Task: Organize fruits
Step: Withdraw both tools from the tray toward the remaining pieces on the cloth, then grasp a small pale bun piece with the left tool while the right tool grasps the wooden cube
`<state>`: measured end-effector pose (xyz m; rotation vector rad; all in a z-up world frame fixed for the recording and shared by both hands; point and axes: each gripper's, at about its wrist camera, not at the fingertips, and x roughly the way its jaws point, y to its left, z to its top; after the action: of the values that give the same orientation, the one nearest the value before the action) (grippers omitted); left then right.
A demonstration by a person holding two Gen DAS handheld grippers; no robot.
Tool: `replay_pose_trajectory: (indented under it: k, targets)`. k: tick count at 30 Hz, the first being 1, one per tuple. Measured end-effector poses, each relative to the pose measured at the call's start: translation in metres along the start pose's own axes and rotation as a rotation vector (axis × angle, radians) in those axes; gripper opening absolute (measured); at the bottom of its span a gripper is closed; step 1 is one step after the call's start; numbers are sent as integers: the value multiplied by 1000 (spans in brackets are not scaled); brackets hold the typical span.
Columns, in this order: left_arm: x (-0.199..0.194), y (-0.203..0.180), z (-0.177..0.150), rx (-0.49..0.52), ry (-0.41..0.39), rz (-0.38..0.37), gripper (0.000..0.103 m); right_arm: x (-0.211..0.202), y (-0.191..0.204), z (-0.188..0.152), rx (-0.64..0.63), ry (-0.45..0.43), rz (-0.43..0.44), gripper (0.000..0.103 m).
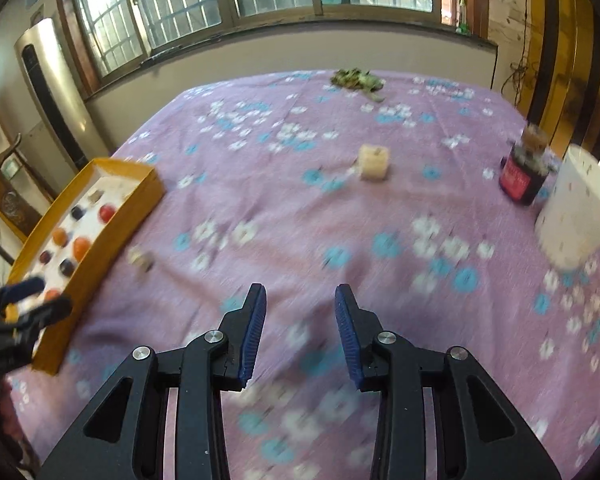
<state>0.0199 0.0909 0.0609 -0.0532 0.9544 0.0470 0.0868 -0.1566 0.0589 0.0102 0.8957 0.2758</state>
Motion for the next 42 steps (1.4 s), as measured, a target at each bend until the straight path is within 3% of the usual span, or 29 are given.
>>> replay_pose_trajectory:
  k: [2,4,11,12,14,15,16,20,23,26,30,35,42]
  targets:
    - [3,-7,0,-11,6,9,79,12,-20,24,16,-28,-13,43]
    - [7,-12,1,-28,17,4,79,29,-36,44,38,-39,-26,59]
    - [31,-24,8,-67,48,11,79,102,-61,81,80,38,-34,59]
    - [33,-25,9,-74,47,6,79,109,-62,83,84,44,-35,58]
    - [38,-26,11,-83,46,-4,79,118,-68,83,101,58,-31,46]
    - [41,-26,12,-89,44,-12,79,121,-73,84,111,69,-15,30]
    - [44,-26,14,-96,44,-21,79,123,-76,85,114,64,-2,27]
    - [60,-26,19,-111,56,-33,78,119,-76,85,80,36,3,26]
    - [72,-22,23,-129,67,-37,65,110,-76,79,94,28,52,26]
    - [85,-21,28,-125,91,-46,40,103,-71,74,89,32,83,26]
    - [87,-22,27,-89,66,-40,24,91,-62,70,44,7,98,26]
    - [85,-17,27,-97,58,-73,23,74,-50,66,-21,-30,93,24]
    - [79,-30,20,-44,57,-89,23,81,-54,66,-18,4,89,26]
